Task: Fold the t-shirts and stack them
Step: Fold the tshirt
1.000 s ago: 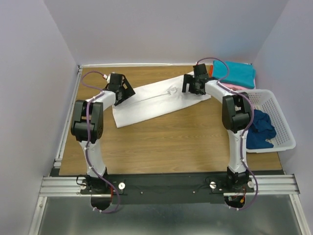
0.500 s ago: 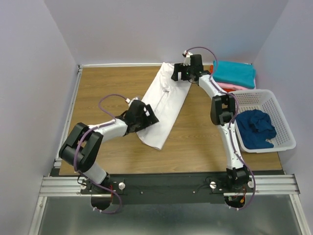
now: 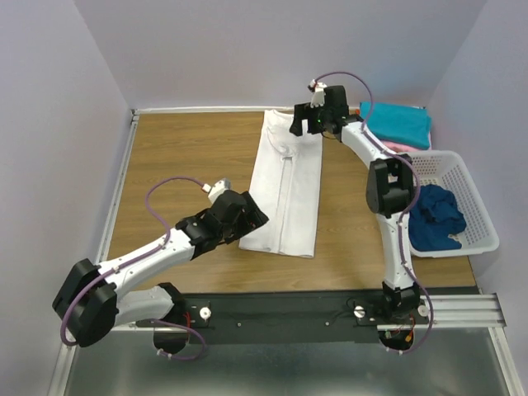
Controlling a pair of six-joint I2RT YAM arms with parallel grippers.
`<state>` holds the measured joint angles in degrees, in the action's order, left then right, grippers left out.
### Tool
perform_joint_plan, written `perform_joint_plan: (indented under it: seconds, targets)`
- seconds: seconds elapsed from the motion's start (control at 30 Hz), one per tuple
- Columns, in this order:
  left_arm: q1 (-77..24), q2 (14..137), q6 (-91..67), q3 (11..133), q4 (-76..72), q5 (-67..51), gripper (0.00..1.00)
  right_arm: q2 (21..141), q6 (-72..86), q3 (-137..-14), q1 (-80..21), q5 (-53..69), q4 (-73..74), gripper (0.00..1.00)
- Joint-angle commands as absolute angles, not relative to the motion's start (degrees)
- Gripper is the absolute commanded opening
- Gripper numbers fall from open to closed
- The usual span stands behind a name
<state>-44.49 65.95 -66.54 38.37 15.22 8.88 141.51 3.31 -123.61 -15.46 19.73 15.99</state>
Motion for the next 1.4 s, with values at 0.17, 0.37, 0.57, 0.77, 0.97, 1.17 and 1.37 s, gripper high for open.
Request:
perform_joint_plan:
  seconds: [0.17,0.37,0.57,0.77,0.97,1.17,1.37]
  targets:
    - [-42.28,63.28,-68.13,28.84,18.75,13.29,0.98,100.34,22.21,-79.77,-18.72,6.76,13.36,1.00]
    - [-41.14,68.72,-64.43,27.68,14.07,9.93,0.65,83.08,31.64,-54.95,-26.80,0.26,11.95,1.00]
    - [-40.96,70.40,-63.37,26.11,10.99,7.56,0.29,72.17,36.73,-45.37,-31.11,-2.63,13.62,1.00]
    - [-41.04,69.26,-63.37,25.66,11.42,6.94,0.00,66.89,39.46,-38.95,-37.43,-4.57,20.38,1.00]
    - [-41.04,66.10,-63.98,24.52,11.78,6.77,0.00,66.80,40.96,-33.67,-44.73,-5.02,24.52,0.94]
    - [-41.04,64.78,-64.95,23.56,11.60,6.59,0.00,66.18,39.20,-30.76,-48.07,-1.94,23.65,0.83]
    - [-41.04,64.86,-65.48,23.12,11.25,6.42,0.00,69.96,39.90,-29.88,-49.48,-1.41,21.45,0.69]
